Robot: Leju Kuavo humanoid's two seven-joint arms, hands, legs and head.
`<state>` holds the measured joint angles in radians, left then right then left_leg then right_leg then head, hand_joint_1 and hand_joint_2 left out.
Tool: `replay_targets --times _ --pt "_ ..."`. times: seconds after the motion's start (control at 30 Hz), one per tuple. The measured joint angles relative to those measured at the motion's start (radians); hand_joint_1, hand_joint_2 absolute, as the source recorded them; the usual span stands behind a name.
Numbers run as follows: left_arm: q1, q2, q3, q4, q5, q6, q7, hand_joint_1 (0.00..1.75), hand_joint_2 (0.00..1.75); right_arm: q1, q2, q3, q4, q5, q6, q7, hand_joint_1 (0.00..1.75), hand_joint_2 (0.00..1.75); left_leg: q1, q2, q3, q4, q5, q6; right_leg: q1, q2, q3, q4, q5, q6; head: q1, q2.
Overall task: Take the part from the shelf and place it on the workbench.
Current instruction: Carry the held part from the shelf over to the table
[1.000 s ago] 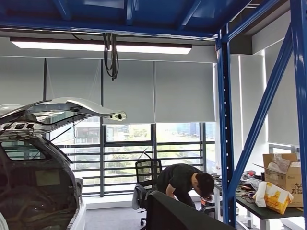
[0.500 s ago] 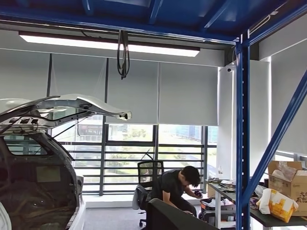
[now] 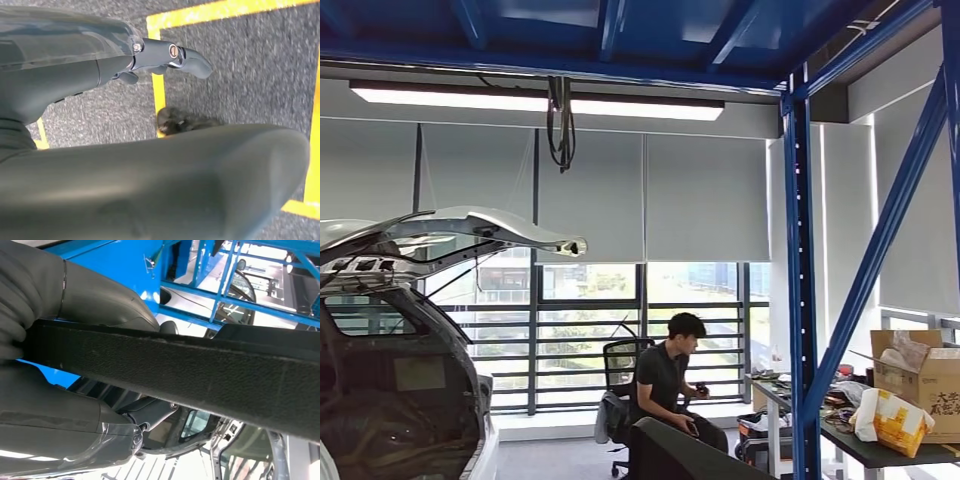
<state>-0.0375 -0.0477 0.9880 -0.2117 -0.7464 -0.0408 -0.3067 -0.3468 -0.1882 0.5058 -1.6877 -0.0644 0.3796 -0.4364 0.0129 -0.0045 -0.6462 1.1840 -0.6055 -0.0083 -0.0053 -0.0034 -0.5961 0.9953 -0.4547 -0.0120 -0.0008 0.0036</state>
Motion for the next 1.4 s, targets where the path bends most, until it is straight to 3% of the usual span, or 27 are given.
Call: replay_targets --times 0.07,0.1,0.13,0.2,0.23,0.27,0.37,0.4,0.43,0.47,0.53,0.6,0.63,0.67,0.73,0.77,0.83,0.9,0.93,1.03,1.07,1.1,1.13,1.2,1.27,1.33,1.4 --pt "0.001 0.000 0.001 0.000 -0.004 0.000 0.000 0.00 1.75 0.004 0.000 0.000 0.001 -0.003 0.001 0.000 1.75 1.75 0.004 0.000 -0.028 0.101 -0.046 -0.008 -0.001 -0.002 -0.012 0.001 0.008 0.002 0.000 0.000" --pt "0.001 0.000 0.001 0.000 -0.006 0.000 0.000 0.00 1.75 0.006 0.000 0.000 0.001 -0.004 0.001 0.000 1.75 1.75 0.006 0.000 -0.017 0.099 -0.041 -0.011 -0.002 -0.002 -0.018 0.003 0.013 0.005 0.000 0.000" --pt "0.002 0.000 0.001 0.000 -0.009 0.000 0.000 0.00 1.75 0.008 0.000 0.000 0.001 -0.005 0.001 0.000 1.75 1.75 0.009 0.000 0.013 0.059 -0.021 -0.014 -0.004 -0.001 -0.025 0.006 0.016 0.008 0.000 0.000" --pt "-0.001 0.000 0.001 0.000 -0.013 0.000 -0.001 0.00 1.75 0.009 0.000 0.000 0.000 -0.006 0.001 0.000 1.75 1.75 0.014 0.000 0.097 -0.080 0.030 -0.020 -0.007 0.000 -0.038 0.016 0.022 0.018 0.000 0.000" --pt "-0.003 -0.001 0.001 0.000 -0.015 0.000 -0.002 0.00 1.75 0.009 -0.001 -0.001 0.000 -0.007 0.001 -0.001 1.75 1.75 0.015 -0.002 0.125 -0.132 0.044 -0.019 -0.007 0.000 -0.045 0.022 0.026 0.024 0.000 0.000" --pt "-0.004 -0.001 0.001 0.000 -0.016 0.000 -0.003 0.00 1.75 0.009 -0.001 -0.001 -0.001 -0.007 0.001 -0.001 1.75 1.75 0.014 -0.003 0.138 -0.162 0.052 -0.015 -0.006 0.001 -0.051 0.026 0.031 0.031 0.000 0.000" --pt "-0.001 -0.001 0.002 0.000 -0.019 0.000 -0.005 0.00 1.75 0.014 -0.004 -0.003 -0.003 -0.008 0.000 -0.003 1.75 1.75 0.008 -0.003 0.127 -0.165 0.065 0.010 -0.010 0.004 -0.059 0.025 0.046 0.052 0.000 0.000" --pt "-0.001 -0.001 0.003 0.000 -0.021 0.000 -0.006 0.00 1.75 0.017 -0.005 -0.005 -0.003 -0.008 0.000 -0.003 1.75 1.75 0.008 -0.001 0.121 -0.165 0.072 0.019 -0.012 0.004 -0.064 0.033 0.034 0.058 0.000 0.000" --pt "-0.001 -0.001 0.004 0.000 -0.022 0.000 -0.007 0.00 1.75 0.020 -0.007 -0.006 -0.003 -0.008 0.000 -0.004 1.75 1.75 0.008 0.001 0.114 -0.166 0.081 0.029 -0.014 0.005 -0.073 0.058 0.005 0.062 0.000 0.000" --pt "-0.001 -0.001 0.004 0.000 -0.024 0.000 -0.007 0.00 1.75 0.022 -0.008 -0.008 -0.004 -0.008 0.000 -0.004 1.75 1.75 0.008 0.003 0.105 -0.166 0.089 0.037 -0.015 0.005 -0.087 0.101 -0.037 0.064 0.000 0.000" --pt "-0.002 0.000 0.006 0.000 -0.029 0.000 -0.008 0.00 1.75 0.025 -0.008 -0.009 -0.004 -0.008 0.000 -0.005 1.75 1.75 0.001 0.006 0.085 -0.165 0.105 0.046 -0.014 0.005 -0.121 0.239 -0.131 0.065 0.000 0.000" --pt "-0.001 0.000 0.008 0.000 -0.031 0.000 -0.009 0.00 1.75 0.032 -0.008 -0.009 -0.004 -0.008 -0.001 -0.005 1.75 1.75 -0.008 0.008 0.065 -0.164 0.119 0.050 -0.012 0.005 -0.122 0.321 -0.162 0.062 0.000 0.000" --pt "-0.001 0.000 0.009 0.000 -0.032 0.000 -0.009 0.00 1.75 0.034 -0.008 -0.009 -0.004 -0.008 -0.001 -0.005 1.75 1.75 -0.012 0.008 0.056 -0.164 0.127 0.051 -0.010 0.005 -0.092 0.298 -0.147 0.056 0.000 0.000" --pt "-0.001 0.000 0.009 0.000 -0.032 0.000 -0.009 0.00 1.75 0.035 -0.008 -0.009 -0.004 -0.008 -0.001 -0.005 1.75 1.75 -0.016 0.008 0.048 -0.164 0.133 0.051 -0.005 0.005 -0.044 0.240 -0.124 0.047 0.000 0.000" --pt "-0.002 -0.002 0.010 0.000 -0.032 0.000 -0.010 0.00 1.75 0.034 -0.008 -0.010 -0.007 -0.009 -0.001 -0.006 1.75 1.75 -0.020 0.008 0.038 -0.164 0.146 0.050 0.007 0.006 0.065 0.079 -0.093 0.022 0.000 0.000" --pt "-0.002 -0.004 0.010 0.000 -0.032 -0.001 -0.011 0.00 1.75 0.033 -0.008 -0.011 -0.009 -0.009 -0.001 -0.006 1.75 1.75 -0.020 0.008 0.034 -0.164 0.152 0.046 0.013 0.006 0.100 0.023 -0.090 0.013 0.000 0.000" --pt "-0.003 -0.005 0.010 0.000 -0.033 -0.001 -0.012 0.00 1.75 0.032 -0.008 -0.011 -0.012 -0.009 -0.001 -0.007 1.75 1.75 -0.015 0.008 0.030 -0.167 0.165 0.036 0.022 0.006 0.122 -0.023 -0.089 0.005 0.000 0.000" --pt "-0.002 -0.005 0.010 0.000 -0.038 -0.001 -0.012 0.00 1.75 0.033 -0.007 -0.011 -0.012 -0.008 -0.001 -0.007 1.75 1.75 -0.012 0.006 0.024 -0.165 0.162 0.024 0.020 0.003 0.116 -0.034 -0.069 0.001 0.000 0.000" --pt "-0.001 -0.006 0.010 0.000 -0.040 -0.001 -0.012 0.00 1.75 0.033 -0.007 -0.011 -0.012 -0.008 -0.001 -0.008 1.75 1.75 -0.012 0.005 0.017 -0.150 0.139 0.019 0.017 0.001 0.109 -0.040 -0.058 -0.003 0.000 0.000" --pt "-0.001 -0.005 0.010 0.000 -0.043 -0.001 -0.012 0.00 1.75 0.036 -0.005 -0.011 -0.012 -0.009 0.000 -0.008 1.75 1.75 -0.005 0.004 -0.024 -0.003 0.006 0.003 0.012 -0.005 0.072 -0.042 -0.026 -0.009 0.000 0.000" --pt "-0.001 -0.005 0.010 0.000 -0.044 -0.001 -0.012 0.00 1.75 0.038 -0.005 -0.011 -0.012 -0.009 0.001 -0.008 1.75 1.75 -0.002 0.004 -0.033 0.054 -0.020 -0.002 0.011 -0.006 0.057 -0.040 -0.017 -0.008 0.000 0.000" --pt "-0.001 -0.004 0.010 0.000 -0.045 -0.001 -0.012 0.00 1.75 0.039 -0.005 -0.010 -0.012 -0.009 0.002 -0.008 1.75 1.75 0.001 0.004 -0.032 0.091 -0.024 -0.007 0.010 -0.008 0.042 -0.036 -0.008 -0.005 0.000 0.000" --pt "-0.001 -0.004 0.010 0.000 -0.047 -0.001 -0.012 0.00 1.75 0.040 -0.005 -0.010 -0.012 -0.009 0.003 -0.009 1.75 1.75 0.005 0.004 -0.017 0.096 -0.006 -0.013 0.008 -0.009 0.025 -0.031 0.000 -0.001 0.000 0.000" --pt "-0.002 -0.004 0.010 0.000 -0.051 -0.002 -0.013 0.00 1.75 0.041 -0.004 -0.010 -0.012 -0.011 0.006 -0.012 1.75 1.75 0.014 0.004 0.058 0.010 0.049 -0.024 0.001 -0.009 -0.008 -0.011 0.011 0.009 0.000 0.000" --pt "-0.004 -0.004 0.010 0.000 -0.054 -0.003 -0.014 0.00 1.75 0.041 -0.005 -0.011 -0.013 -0.010 0.008 -0.018 1.75 1.75 0.017 0.001 0.143 -0.118 0.054 -0.027 -0.001 -0.008 -0.038 0.015 0.017 0.021 0.000 0.000" --pt "-0.006 -0.004 0.010 0.000 -0.059 -0.003 -0.016 0.00 1.75 0.041 -0.005 -0.011 -0.015 -0.001 0.011 -0.024 1.75 1.75 0.014 -0.002 0.171 -0.176 0.032 -0.013 0.000 -0.008 -0.055 0.028 0.027 0.035 0.000 0.000" --pt "-0.004 -0.004 0.010 0.000 -0.065 -0.003 -0.018 0.00 1.75 0.041 -0.008 -0.011 -0.015 0.012 0.014 -0.034 1.75 1.75 0.012 -0.001 0.162 -0.178 0.037 0.010 -0.004 -0.007 -0.062 0.030 0.034 0.048 0.000 0.000"
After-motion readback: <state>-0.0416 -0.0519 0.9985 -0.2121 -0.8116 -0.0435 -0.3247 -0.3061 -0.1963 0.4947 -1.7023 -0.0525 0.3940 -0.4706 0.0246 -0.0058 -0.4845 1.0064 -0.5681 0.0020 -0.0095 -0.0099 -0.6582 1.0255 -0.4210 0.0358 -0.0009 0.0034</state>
